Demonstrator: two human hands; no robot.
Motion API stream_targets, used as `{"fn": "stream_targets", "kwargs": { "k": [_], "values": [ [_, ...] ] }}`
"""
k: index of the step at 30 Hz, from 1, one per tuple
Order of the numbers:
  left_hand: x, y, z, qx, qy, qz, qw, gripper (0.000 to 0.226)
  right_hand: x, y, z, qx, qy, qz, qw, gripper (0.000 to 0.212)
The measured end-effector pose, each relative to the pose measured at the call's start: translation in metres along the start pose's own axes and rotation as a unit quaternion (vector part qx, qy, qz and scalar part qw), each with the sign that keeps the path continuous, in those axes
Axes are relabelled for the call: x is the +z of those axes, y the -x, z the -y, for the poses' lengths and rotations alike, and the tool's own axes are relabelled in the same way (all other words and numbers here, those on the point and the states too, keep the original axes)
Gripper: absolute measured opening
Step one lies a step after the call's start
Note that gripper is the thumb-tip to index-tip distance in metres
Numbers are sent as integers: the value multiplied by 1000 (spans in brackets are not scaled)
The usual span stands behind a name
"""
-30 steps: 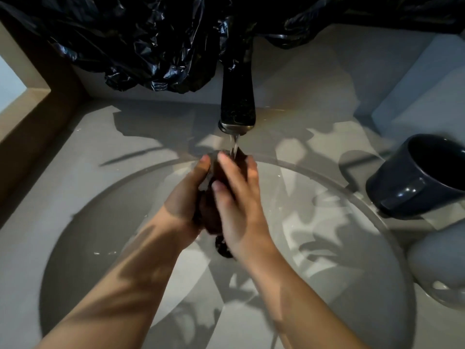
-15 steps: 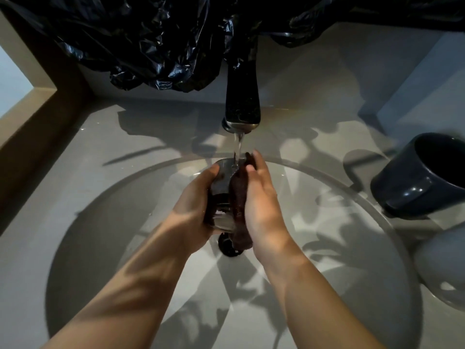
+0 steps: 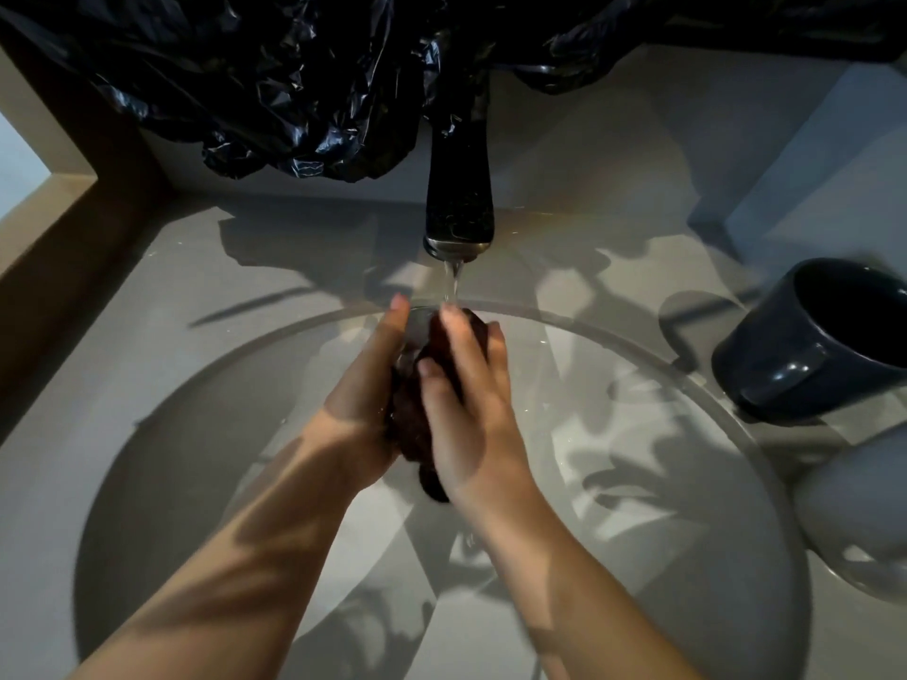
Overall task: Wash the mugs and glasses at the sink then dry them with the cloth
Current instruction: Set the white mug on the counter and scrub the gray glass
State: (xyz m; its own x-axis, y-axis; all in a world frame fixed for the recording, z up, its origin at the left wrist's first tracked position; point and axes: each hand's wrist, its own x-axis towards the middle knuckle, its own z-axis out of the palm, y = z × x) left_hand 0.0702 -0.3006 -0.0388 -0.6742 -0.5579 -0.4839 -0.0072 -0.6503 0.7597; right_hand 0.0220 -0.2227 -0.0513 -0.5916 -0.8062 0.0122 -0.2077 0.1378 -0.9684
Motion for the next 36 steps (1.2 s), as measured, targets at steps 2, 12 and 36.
{"fn": "stream_targets", "kwargs": {
  "k": [2, 12, 36],
  "values": [
    [-3, 1, -1, 15, -12, 5, 1000, 49, -1, -2, 4, -40, -2, -6, 999, 35],
    [-2, 0, 1, 17, 2, -8, 1000, 46, -1, 2, 3, -15, -17, -14, 1000, 38],
    [-2, -2, -1, 34, 16, -34, 999, 47, -2, -4, 3, -33, -44, -13, 998, 36]
  ]
}}
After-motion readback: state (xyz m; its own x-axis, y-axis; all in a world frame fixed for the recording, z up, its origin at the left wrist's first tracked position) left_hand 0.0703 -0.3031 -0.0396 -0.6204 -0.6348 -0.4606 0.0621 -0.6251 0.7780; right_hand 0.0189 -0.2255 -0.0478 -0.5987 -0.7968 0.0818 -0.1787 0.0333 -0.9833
